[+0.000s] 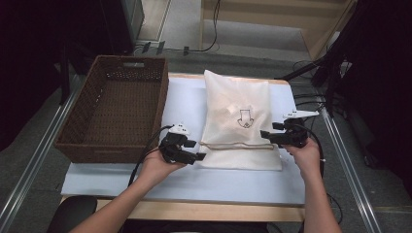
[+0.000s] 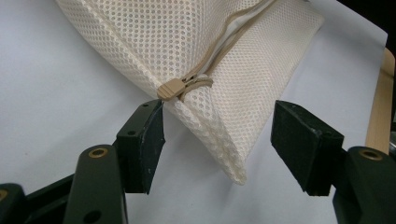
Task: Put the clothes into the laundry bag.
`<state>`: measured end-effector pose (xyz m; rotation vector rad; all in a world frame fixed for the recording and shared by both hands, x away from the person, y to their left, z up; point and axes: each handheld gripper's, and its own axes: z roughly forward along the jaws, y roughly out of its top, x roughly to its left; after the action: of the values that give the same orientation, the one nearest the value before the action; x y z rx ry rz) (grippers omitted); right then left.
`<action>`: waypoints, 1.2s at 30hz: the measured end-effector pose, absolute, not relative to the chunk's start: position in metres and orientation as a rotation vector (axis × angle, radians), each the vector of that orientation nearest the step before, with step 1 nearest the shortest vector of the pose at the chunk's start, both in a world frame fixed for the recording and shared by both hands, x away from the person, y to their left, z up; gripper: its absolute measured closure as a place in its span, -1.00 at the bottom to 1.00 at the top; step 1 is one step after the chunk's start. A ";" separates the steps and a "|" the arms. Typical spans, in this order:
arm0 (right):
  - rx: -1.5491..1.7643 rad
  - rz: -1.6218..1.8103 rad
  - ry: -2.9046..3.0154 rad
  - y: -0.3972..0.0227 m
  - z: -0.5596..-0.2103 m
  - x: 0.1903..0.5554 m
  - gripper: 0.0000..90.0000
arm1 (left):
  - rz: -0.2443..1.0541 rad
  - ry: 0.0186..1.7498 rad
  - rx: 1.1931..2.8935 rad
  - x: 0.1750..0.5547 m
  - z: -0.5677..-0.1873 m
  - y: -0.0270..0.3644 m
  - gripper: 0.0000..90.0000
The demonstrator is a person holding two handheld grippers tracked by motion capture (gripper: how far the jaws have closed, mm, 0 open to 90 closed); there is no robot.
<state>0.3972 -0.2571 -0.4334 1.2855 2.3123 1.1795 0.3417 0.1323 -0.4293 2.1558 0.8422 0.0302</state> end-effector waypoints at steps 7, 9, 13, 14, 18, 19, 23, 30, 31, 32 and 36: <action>1.292 1.169 2.312 -0.257 -0.435 0.397 -0.33 | 0.026 0.840 2.161 0.341 -0.431 0.131 -0.21; 1.286 1.166 2.314 -0.257 -0.435 0.397 -0.33 | 0.026 0.840 2.167 0.341 -0.431 0.131 -0.21; 1.285 1.163 2.313 -0.257 -0.436 0.398 -0.33 | 0.027 0.840 2.167 0.341 -0.431 0.131 -0.21; 1.286 1.161 2.314 -0.258 -0.436 0.398 -0.33 | 0.026 0.840 2.166 0.341 -0.431 0.131 -0.21; 1.285 1.160 2.318 -0.258 -0.436 0.398 -0.33 | 0.026 0.842 2.167 0.341 -0.431 0.130 -0.21; 1.288 1.157 2.318 -0.258 -0.436 0.398 -0.33 | 0.024 0.840 2.168 0.341 -0.431 0.130 -0.21; 1.286 1.157 2.318 -0.257 -0.436 0.398 -0.33 | 0.027 0.842 2.171 0.341 -0.432 0.130 -0.21; 1.286 1.152 2.325 -0.257 -0.437 0.398 -0.34 | 0.024 0.839 2.175 0.341 -0.432 0.129 -0.22; 1.286 1.152 2.325 -0.257 -0.437 0.398 -0.34 | 0.025 0.838 2.175 0.341 -0.433 0.129 -0.23; 1.286 1.152 2.325 -0.257 -0.437 0.398 -0.34 | 0.025 0.838 2.176 0.341 -0.433 0.129 -0.23; 1.290 1.152 2.322 -0.258 -0.437 0.398 -0.34 | 0.035 0.839 2.185 0.342 -0.434 0.129 -0.26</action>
<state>0.3981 -0.2575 -0.4373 1.2901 2.3222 1.1519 0.3415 0.1288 -0.4340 2.1853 0.8385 0.0352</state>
